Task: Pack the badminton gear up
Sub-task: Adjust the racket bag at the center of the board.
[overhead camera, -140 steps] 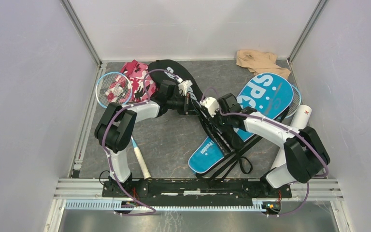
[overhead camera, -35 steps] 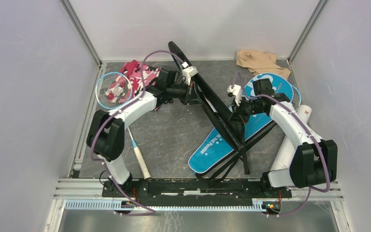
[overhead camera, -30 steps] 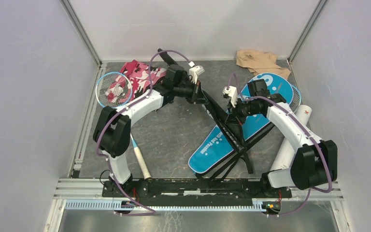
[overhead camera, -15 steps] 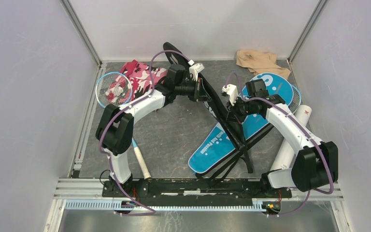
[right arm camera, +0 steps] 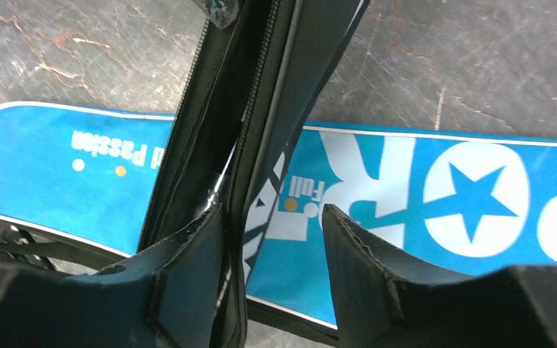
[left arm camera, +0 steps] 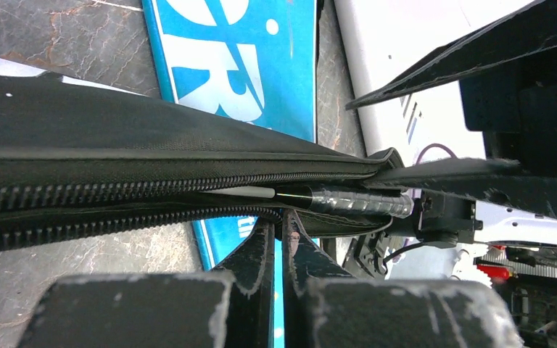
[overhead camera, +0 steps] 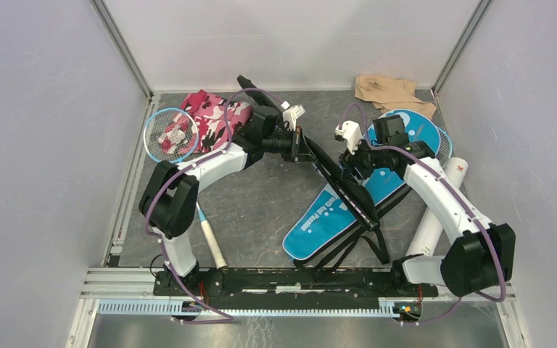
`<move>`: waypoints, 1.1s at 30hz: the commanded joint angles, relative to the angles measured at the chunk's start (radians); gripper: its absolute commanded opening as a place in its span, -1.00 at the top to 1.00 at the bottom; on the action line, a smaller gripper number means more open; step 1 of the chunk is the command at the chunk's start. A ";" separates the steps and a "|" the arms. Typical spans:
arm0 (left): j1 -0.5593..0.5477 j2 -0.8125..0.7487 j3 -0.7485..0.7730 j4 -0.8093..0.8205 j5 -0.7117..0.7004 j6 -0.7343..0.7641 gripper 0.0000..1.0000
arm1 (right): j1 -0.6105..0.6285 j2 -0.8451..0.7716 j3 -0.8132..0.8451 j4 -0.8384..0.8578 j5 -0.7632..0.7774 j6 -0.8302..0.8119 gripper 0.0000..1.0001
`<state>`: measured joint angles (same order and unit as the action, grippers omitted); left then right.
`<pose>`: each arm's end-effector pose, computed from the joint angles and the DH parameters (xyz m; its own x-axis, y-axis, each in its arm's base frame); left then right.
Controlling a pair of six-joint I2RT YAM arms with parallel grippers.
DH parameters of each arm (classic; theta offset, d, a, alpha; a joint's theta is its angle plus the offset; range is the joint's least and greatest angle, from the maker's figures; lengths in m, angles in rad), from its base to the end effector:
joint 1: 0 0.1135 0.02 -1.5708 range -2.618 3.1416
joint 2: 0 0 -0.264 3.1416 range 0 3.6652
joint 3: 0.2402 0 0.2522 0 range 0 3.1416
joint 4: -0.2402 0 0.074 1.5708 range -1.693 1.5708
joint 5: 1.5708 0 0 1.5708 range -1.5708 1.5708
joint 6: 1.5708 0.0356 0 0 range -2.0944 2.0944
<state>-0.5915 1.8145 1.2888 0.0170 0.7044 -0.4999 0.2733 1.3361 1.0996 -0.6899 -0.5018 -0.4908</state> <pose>0.3308 -0.2500 0.2494 -0.7835 0.0863 -0.6153 0.5912 0.4085 -0.6954 0.2592 0.0904 0.2871 -0.4363 -0.5514 -0.7111 -0.8169 0.5741 0.0560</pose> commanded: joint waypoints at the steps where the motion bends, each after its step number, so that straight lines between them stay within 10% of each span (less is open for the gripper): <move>1: -0.002 -0.056 0.042 0.059 0.000 -0.047 0.96 | 0.002 -0.092 0.025 -0.083 0.062 -0.105 -0.27; 9: 0.000 -0.046 0.061 0.032 -0.003 -0.020 0.96 | -0.012 -0.250 -0.077 -0.301 0.095 -0.317 -0.96; 22: 0.007 -0.023 0.082 0.009 -0.012 0.000 0.96 | -0.012 -0.374 -0.168 -0.548 0.134 -0.560 -0.96; 33: 0.007 -0.024 0.081 0.009 -0.002 -0.004 0.96 | -0.010 -0.343 -0.249 -0.372 0.135 -0.484 -0.96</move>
<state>-0.5903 1.8149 1.3170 -0.0166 0.6830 -0.5129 0.2657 0.9825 0.8413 -1.1538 -0.3626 -1.0050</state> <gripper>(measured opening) 0.045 0.979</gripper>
